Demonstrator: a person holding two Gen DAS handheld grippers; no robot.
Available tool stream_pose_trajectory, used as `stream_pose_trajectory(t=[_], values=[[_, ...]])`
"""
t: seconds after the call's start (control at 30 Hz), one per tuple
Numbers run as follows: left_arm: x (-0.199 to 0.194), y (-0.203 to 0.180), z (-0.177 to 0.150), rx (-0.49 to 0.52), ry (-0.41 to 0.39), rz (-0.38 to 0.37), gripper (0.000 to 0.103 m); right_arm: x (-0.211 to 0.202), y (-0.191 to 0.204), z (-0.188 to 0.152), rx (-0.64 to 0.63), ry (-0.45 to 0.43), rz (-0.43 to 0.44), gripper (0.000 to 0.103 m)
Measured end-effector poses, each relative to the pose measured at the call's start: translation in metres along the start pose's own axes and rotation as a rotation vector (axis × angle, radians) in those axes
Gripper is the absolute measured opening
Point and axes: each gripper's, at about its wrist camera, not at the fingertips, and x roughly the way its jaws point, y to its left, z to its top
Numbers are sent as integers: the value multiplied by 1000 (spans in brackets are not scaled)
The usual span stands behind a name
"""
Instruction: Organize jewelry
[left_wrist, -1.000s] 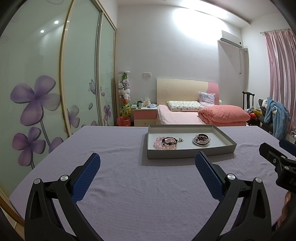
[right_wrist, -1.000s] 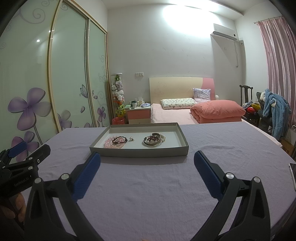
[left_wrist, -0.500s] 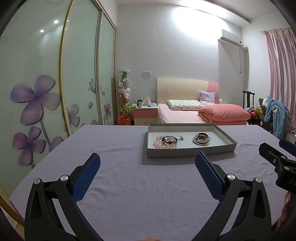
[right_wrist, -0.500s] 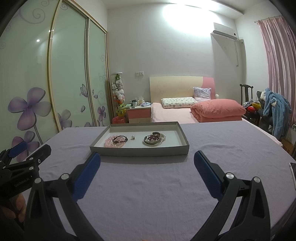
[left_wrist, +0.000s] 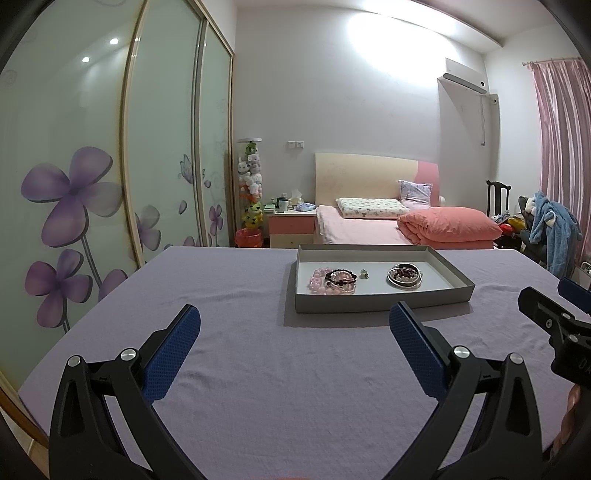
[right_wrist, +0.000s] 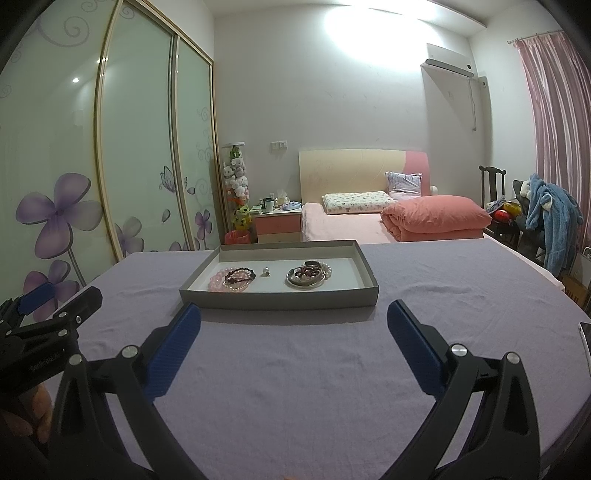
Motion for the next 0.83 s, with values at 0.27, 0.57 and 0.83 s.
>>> stream_pose_trajectory(t=[0.27, 0.57, 0.83], values=[[0, 0, 1, 1, 1, -2, 101, 0, -1, 1, 0, 1, 1, 99], [0, -1, 2, 9, -1, -6, 101, 1, 0, -1, 1, 3, 1, 99], [1, 0, 4, 2, 6, -16, 101, 1, 0, -4, 2, 3, 0, 99]])
